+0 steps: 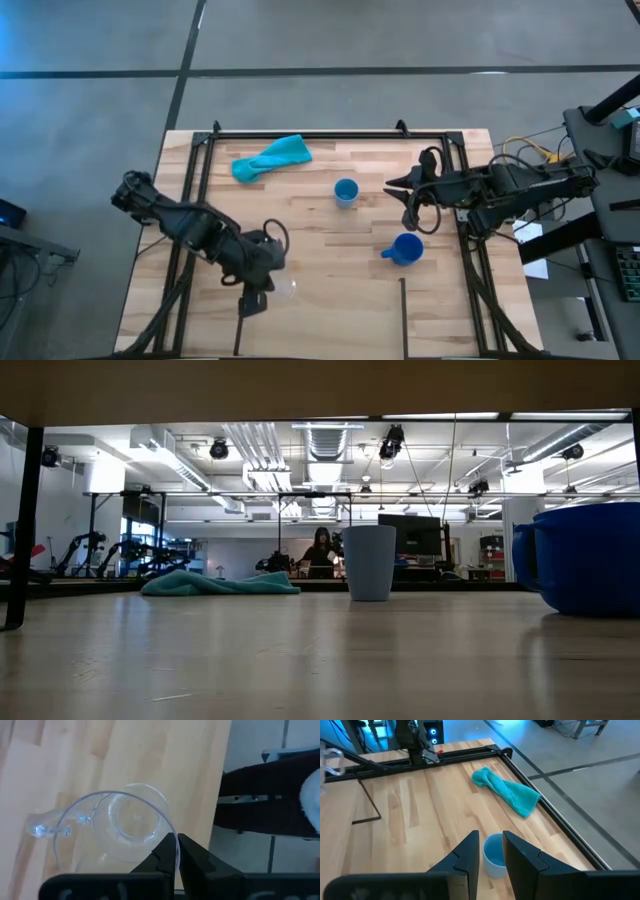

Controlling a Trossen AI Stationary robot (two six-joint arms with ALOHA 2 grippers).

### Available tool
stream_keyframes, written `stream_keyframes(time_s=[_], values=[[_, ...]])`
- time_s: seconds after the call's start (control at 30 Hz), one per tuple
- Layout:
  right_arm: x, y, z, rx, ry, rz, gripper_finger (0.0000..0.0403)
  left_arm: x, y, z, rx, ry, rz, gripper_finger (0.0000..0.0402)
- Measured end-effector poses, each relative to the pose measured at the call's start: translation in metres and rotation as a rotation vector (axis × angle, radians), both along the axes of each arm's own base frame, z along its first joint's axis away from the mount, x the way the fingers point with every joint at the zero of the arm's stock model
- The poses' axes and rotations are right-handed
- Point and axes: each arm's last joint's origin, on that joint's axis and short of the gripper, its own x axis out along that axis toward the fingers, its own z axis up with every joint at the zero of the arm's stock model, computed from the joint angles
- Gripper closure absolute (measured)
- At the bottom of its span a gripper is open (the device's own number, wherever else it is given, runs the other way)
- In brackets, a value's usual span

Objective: Stack small to large cups/mugs on shelf
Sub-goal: Put the transparent mug on the shelf

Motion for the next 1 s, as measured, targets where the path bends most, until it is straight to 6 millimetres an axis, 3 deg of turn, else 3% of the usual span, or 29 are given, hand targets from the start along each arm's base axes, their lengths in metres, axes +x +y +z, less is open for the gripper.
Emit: stream_keyframes(time_s=[0.3, 0.57, 1.0], values=[[0.002, 0.001, -0.017, 0.018, 0.036, -0.016, 0.0323, 0.005, -0.03, -0.013, -0.028, 0.075, 0.031, 0.0401], [0.002, 0.001, -0.019, 0.005, 0.047, -0.007, 0.0323, 0.014, -0.049, -0.032, -0.012, 0.139, 0.041, 0.0401], [0.002, 0.001, -0.017, 0.003, 0.043, -0.002, 0.0323, 0.01, -0.054, -0.04, 0.012, 0.213, 0.068, 0.0402]])
